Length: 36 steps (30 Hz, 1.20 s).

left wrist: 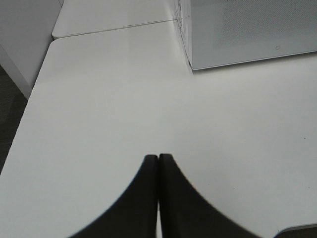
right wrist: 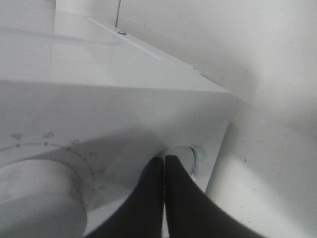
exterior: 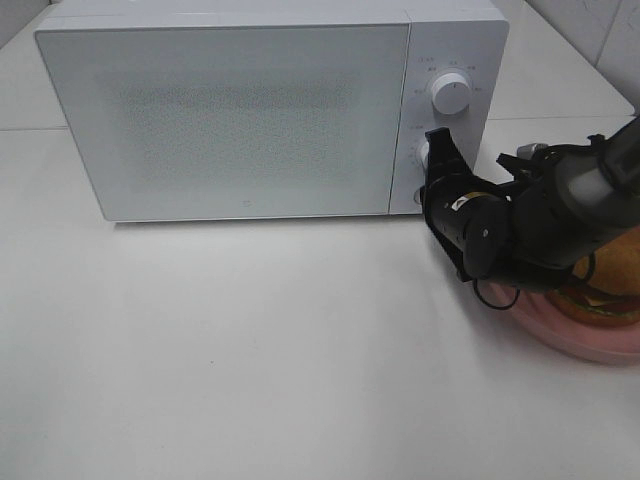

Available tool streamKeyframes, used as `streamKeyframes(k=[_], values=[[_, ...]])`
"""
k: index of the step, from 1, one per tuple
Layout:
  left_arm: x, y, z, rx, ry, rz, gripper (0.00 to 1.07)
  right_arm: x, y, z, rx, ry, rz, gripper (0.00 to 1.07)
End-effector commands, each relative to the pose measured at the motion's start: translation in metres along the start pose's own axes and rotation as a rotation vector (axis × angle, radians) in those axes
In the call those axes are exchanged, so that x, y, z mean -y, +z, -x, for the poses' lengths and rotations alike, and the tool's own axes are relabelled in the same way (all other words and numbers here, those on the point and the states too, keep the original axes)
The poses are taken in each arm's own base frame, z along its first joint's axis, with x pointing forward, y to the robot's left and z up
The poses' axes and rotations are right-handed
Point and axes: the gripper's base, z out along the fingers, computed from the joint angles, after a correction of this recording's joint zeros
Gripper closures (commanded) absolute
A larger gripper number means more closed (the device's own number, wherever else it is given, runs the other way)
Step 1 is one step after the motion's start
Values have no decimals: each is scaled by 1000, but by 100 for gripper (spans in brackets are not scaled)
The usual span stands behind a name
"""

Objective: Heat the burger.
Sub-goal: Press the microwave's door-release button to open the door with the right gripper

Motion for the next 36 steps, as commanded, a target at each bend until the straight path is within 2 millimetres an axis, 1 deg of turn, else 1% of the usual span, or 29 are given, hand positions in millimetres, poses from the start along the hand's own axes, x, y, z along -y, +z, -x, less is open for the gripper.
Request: streamKeyframes(k=[1,6,9,14,17,21,23,25,32,36], values=[[1,-3,-1,33,-5,0,106,-13,6,0,21,-8,71,107],[1,-3,-1,33,-5,0,106,-18,10,-1,20,-9,101,107],[1,-3,-1,33,-5,0,106,-22,10,1,52,-9,149,107],[1,-3,-1,33,-5,0,106,-22,11,3,85,-13,197,107],[1,-3,-1,33,-5,0,106,-22,11,3,84,-13,195,107],[1,-3,-1,33,-5,0,106,-29,14,2,84,-3,213,106],[1,-3,-1,33,-5,0,106,-40,17,1,85,9,243,106],[1,-3,-1,33,-5,0,106,-43,18,1,87,10,248,106],[1,-3,-1,33,-5,0,106,-42,18,1,84,8,247,105],[1,-3,-1,33,-5,0,106,-42,15,0,55,-2,223,103]])
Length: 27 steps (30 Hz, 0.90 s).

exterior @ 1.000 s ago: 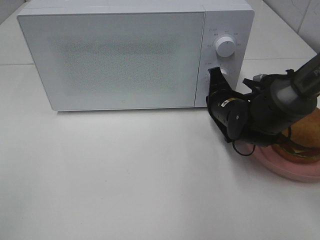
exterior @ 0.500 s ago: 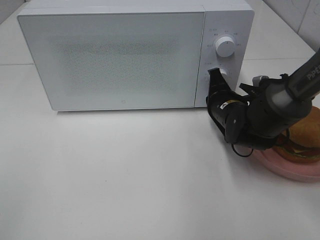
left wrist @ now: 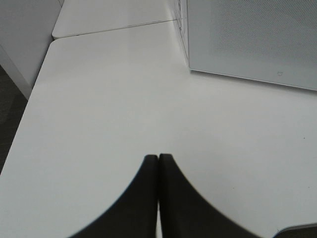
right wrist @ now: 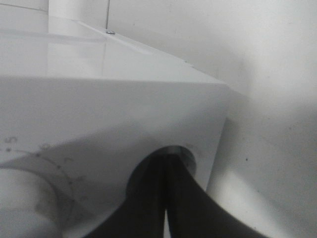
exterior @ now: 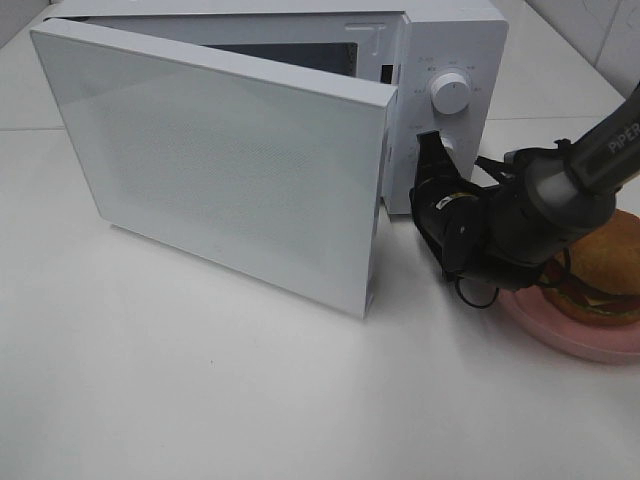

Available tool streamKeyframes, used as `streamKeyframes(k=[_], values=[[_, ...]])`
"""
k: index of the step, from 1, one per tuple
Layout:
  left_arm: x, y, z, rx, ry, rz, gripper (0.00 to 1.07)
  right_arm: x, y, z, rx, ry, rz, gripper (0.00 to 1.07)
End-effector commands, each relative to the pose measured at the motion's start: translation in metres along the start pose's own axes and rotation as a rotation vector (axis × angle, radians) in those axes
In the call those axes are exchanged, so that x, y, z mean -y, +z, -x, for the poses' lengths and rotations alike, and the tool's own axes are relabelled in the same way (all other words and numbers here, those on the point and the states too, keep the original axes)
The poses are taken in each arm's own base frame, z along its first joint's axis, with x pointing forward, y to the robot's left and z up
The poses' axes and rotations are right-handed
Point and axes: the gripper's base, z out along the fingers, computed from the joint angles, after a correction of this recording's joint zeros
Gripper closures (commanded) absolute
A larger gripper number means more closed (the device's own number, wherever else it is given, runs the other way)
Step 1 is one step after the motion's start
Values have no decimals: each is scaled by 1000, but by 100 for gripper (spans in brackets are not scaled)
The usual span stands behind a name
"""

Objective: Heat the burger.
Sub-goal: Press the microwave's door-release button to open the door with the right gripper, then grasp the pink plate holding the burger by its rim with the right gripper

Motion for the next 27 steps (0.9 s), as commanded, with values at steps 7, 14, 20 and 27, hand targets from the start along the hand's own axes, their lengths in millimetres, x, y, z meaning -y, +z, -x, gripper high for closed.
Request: streamKeyframes(k=[7,14,20,27], values=[[1,-3,-1,33,-5,0,106,-30,-20,11,-32,-70,134,100],[1,-3,-1,33,-5,0,106,-21,-48,13,-123,-196,145,97],[1,-3,-1,33,-5,0,106,-9,-60,7,-228,-343,170,95],[1,-3,-1,33,-5,0,106,-2,-70,-8,-370,-745,291,92]])
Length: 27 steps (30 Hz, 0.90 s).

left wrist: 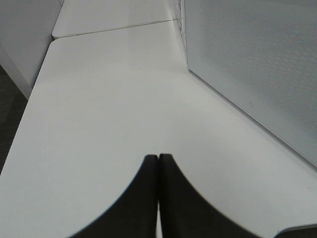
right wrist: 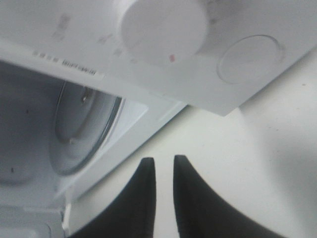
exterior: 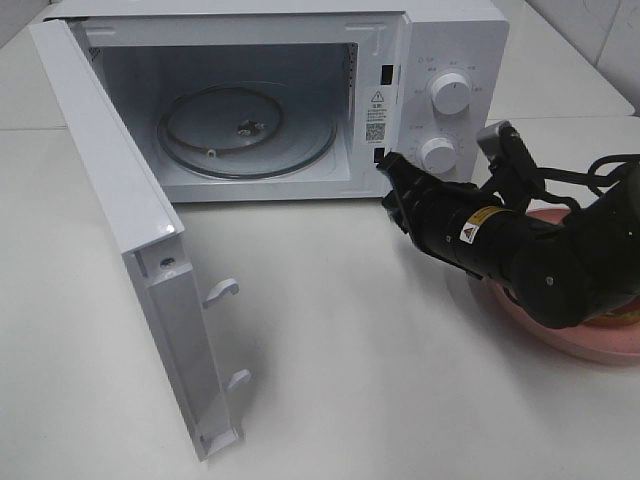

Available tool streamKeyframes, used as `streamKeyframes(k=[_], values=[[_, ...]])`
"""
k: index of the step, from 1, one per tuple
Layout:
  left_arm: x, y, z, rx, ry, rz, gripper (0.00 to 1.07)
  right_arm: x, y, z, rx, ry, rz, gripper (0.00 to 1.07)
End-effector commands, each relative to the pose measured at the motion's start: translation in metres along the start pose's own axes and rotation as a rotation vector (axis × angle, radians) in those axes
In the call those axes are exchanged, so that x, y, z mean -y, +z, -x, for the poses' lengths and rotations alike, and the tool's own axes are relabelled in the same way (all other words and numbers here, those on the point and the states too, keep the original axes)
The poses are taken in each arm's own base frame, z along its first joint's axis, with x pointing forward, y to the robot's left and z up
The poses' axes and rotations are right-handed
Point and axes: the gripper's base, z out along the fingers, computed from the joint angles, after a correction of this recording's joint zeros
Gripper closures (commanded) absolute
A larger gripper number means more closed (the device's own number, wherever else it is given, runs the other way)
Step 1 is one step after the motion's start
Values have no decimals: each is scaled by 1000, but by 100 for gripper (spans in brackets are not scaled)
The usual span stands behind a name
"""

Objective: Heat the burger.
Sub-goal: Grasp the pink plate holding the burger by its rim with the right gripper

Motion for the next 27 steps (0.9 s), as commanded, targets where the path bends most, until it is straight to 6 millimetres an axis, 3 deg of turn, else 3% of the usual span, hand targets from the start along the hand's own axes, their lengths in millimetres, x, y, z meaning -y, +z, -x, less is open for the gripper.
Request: streamKeyframes(k=[1,6,11,15,17,22,27], values=[[1,-3,-1,33,-5,0,106,-6,-2,-2,-41,-202,67,92],[1,-3,-1,33,-5,0,106,-13,-4,-13,-122,-547,181,90],[1,-3,-1,33,-5,0,106,-16,-8,-15,-195,-715,180,88],[1,-3,-1,33,-5,0,106,-18,-9,-12,-208,-751,160,87],[1,-3,-1,33,-5,0,106,-32,-15,4,-260,-909,83,86],[1,-3,-1,33,-5,0,106,-35,-18,13,-326,-969,-15,86],[1,-3,-1,33,-5,0,106,-34,-22,27,-452,-1007,-227,85]])
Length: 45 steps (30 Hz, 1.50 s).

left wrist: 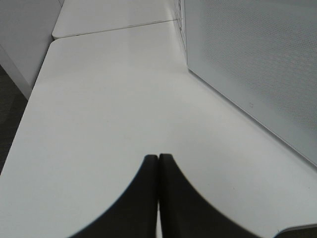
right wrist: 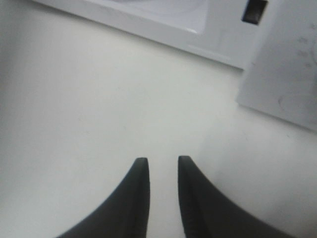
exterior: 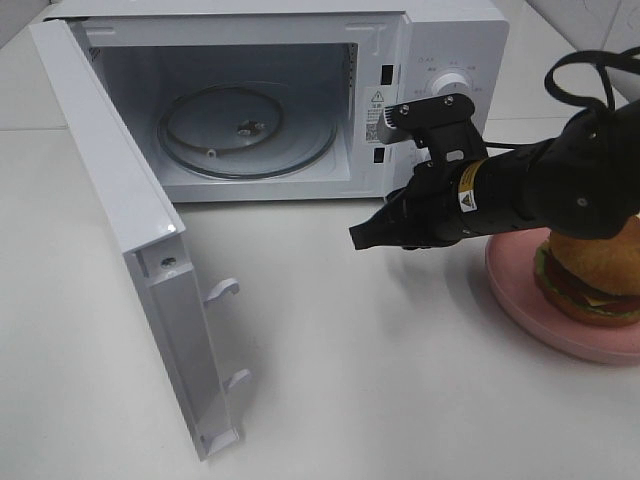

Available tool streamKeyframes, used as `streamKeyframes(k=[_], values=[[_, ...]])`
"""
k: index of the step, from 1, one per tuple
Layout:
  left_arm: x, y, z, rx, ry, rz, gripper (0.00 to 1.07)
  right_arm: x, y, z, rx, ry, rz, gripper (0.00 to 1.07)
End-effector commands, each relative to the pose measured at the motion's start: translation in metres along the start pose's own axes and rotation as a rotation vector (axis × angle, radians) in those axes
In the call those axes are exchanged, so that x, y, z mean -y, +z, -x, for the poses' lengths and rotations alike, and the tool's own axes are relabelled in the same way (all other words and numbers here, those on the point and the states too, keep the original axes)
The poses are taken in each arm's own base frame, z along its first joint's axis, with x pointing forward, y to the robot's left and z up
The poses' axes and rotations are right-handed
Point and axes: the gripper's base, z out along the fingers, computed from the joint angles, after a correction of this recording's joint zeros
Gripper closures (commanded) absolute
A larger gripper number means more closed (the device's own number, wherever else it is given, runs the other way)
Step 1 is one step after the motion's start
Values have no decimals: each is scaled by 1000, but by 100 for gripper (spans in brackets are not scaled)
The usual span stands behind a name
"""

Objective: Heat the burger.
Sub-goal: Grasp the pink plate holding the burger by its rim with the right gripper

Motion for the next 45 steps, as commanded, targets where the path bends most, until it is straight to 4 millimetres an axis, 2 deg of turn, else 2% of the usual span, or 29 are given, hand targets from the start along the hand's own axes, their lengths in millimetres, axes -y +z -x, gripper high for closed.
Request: streamKeyframes(k=[1,4,5,8,9,12,14,15,16,17,18,19,20,25,32,33,37,45], values=[[1,-3,-1,33,-5,0,106,12,-7,2,-189,-10,-118,84],[1,-3,-1,33,-5,0,106,15,-10,3,-256,-8,-155,83],[1,-3,-1,33,-5,0,106,18,-14,8,-326,-7,-186,83],[1,-3,-1,33,-5,0,106,19,-16,10,-364,-10,-194,82],[1,-3,-1,33,-5,0,106,19,-21,13,-439,-13,-191,79],[1,-3,-1,33,-5,0,106,17,-25,17,-487,-1,-168,74],[1,-3,-1,33,-5,0,106,14,-31,26,-531,24,-142,57],[1,-3,-1,33,-5,0,106,14,-31,26,-531,24,-142,57],[1,-3,-1,33,-5,0,106,14,-32,27,-544,25,-146,44],[1,-3,-1,33,-5,0,106,14,-32,27,-544,25,-146,44],[1,-3,-1,33,-5,0,106,16,-33,25,-558,36,-156,35],[1,-3,-1,33,-5,0,106,16,-33,25,-558,36,-156,35],[1,-3,-1,33,-5,0,106,17,-34,23,-582,39,-171,30],[1,-3,-1,33,-5,0,106,20,-32,19,-634,28,-204,30],[1,-3,-1,33,-5,0,106,34,-18,10,-664,62,-235,31],[1,-3,-1,33,-5,0,106,41,-13,6,-668,81,-241,31],[1,-3,-1,33,-5,0,106,52,-4,0,-684,106,-246,31],[1,-3,-1,33,-5,0,106,51,14,-9,-688,66,-218,31]])
